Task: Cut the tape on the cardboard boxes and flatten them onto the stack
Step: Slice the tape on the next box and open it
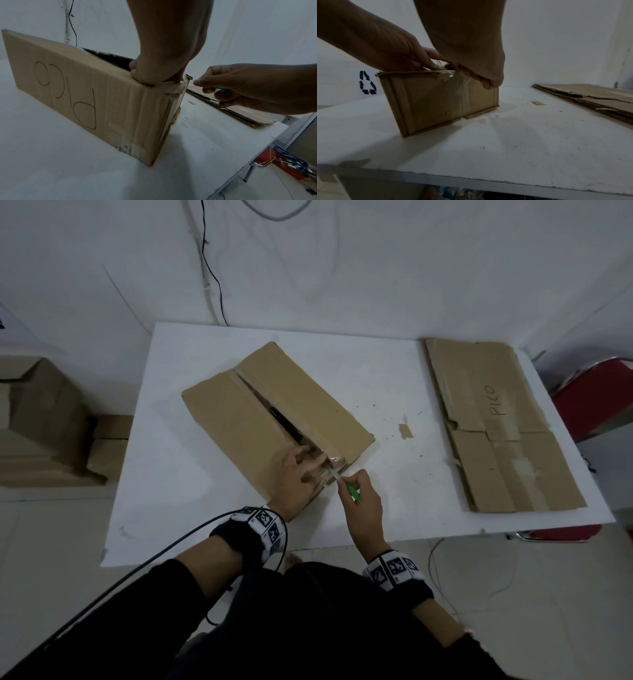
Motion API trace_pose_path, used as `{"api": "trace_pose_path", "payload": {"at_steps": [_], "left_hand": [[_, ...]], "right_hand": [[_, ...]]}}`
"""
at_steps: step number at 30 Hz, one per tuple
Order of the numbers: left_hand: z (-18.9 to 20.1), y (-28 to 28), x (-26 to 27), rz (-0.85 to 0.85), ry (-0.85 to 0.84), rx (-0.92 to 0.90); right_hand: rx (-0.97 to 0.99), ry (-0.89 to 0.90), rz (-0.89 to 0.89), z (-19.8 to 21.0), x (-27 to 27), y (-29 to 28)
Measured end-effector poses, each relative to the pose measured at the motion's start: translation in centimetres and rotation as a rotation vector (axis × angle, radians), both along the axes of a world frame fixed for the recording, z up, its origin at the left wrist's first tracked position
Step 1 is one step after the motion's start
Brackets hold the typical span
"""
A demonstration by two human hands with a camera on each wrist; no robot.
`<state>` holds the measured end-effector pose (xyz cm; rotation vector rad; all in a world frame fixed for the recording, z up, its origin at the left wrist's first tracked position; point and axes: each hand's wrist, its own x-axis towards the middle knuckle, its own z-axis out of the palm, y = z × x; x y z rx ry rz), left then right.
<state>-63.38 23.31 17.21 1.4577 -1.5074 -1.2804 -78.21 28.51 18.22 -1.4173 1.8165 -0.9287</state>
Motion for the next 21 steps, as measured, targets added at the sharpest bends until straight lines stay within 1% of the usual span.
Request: {"api": "trace_pose_path", "payload": {"at_steps": [2, 4, 7, 9, 12, 14, 15, 18, 19, 21], "left_hand": [[-0.1, 0.0, 0.1, -0.004, 0.021, 0.012], [-0.2, 0.0, 0.2, -0.017, -0.002, 0.003], [-0.4, -0.1, 0.2, -0.036, -0.059, 0.002], [-0.6, -0.3, 0.3, -0.037, -0.086, 0.006], [-0.4, -0.3, 0.3, -0.019, -0.03, 0.052], [0.3, -0.3, 0.0, -0.004, -0.025, 0.094], [0.6, -0.4, -0.1, 0.009, -0.049, 0.107], [2.0, -0.7, -0.7, -0.004, -0.193, 0.142], [2.0, -0.7, -0.8, -0.011, -0.213, 0.148], [1.6, -0.6, -1.0, -0.018, -0.198, 0.139]], "right_hand": [[0.002, -0.029, -0.009, 0.0, 0.3, 0.3], [-0.009, -0.032, -0.007, 0.2, 0.8, 0.0], [-0.01, 0.01, 0.012, 0.3, 1.4, -1.2], [-0.012, 0.05, 0.026, 0.2, 1.0, -1.1], [-0.02, 0.068, 0.042, 0.4, -0.3, 0.2], [-0.015, 0.066, 0.042, 0.5, -1.0, 0.6], [-0.003, 0.062, 0.042, 0.6, -1.2, 0.5], [0.024, 0.032, 0.054, 0.7, -1.8, 0.4], [0.024, 0.025, 0.057, 0.6, -1.9, 0.6], [0.021, 0.022, 0.064, 0.5, -2.1, 0.9]]}}
